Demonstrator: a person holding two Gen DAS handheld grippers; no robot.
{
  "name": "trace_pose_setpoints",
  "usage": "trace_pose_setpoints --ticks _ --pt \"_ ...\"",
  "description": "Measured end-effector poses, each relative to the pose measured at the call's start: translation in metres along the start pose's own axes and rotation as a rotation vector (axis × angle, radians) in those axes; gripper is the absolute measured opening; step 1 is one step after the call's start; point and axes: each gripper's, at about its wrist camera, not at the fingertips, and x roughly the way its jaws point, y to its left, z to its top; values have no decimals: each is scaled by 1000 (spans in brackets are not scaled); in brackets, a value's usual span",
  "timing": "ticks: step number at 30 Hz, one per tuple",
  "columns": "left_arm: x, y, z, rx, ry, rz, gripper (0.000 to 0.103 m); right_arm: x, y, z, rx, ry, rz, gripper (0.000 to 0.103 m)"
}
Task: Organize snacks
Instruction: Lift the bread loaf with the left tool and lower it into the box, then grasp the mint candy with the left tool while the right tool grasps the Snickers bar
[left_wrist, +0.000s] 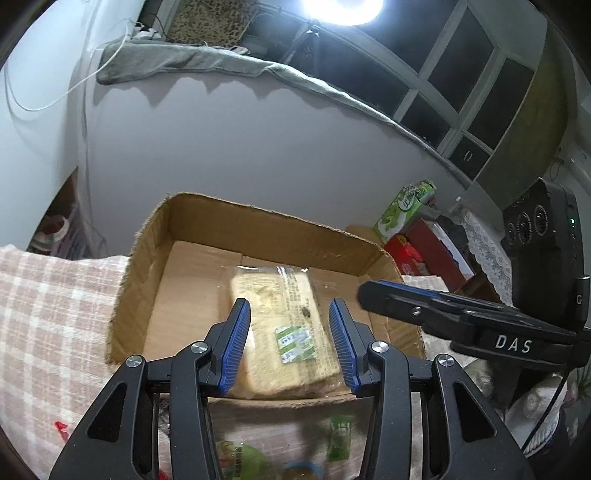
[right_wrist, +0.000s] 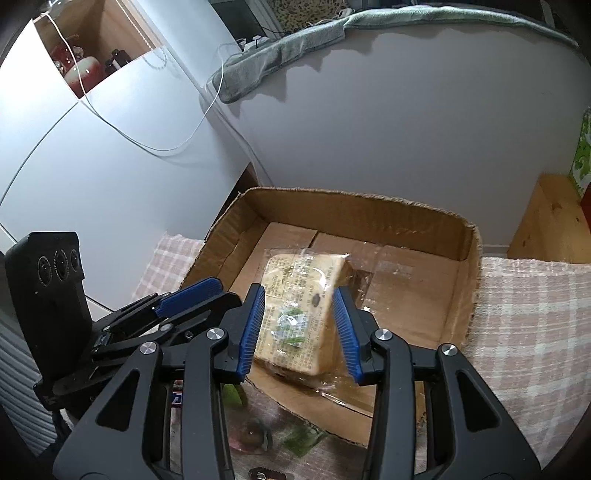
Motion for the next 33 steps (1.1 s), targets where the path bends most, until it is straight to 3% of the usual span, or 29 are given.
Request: trace_pose_setpoints --ticks 8,16,18,20,23,29,33 --pt "-37 3 -1 1 -41 7 44 -23 9 -14 -10 -20 -11 43" --pt "-92 9 -17 20 -103 43 45 -57 36 -49 -88 -42 -51 44" --pt "-103 14 -24 10 -113 49 52 -65 42 -58 -108 -45 -61 45" --pt "-114 19 -32 4 -125 63 52 -73 48 -69 -126 -49 -70 51" --pt "-126 26 -44 -8 -132 77 52 -83 53 -84 -138 -54 -81 59" --pt "-140 30 -71 -9 -127 93 52 -87 61 -117 -178 -28 -112 59" --pt "-138 30 -96 -18 -83 77 52 -76 61 -139 -193 21 -122 59"
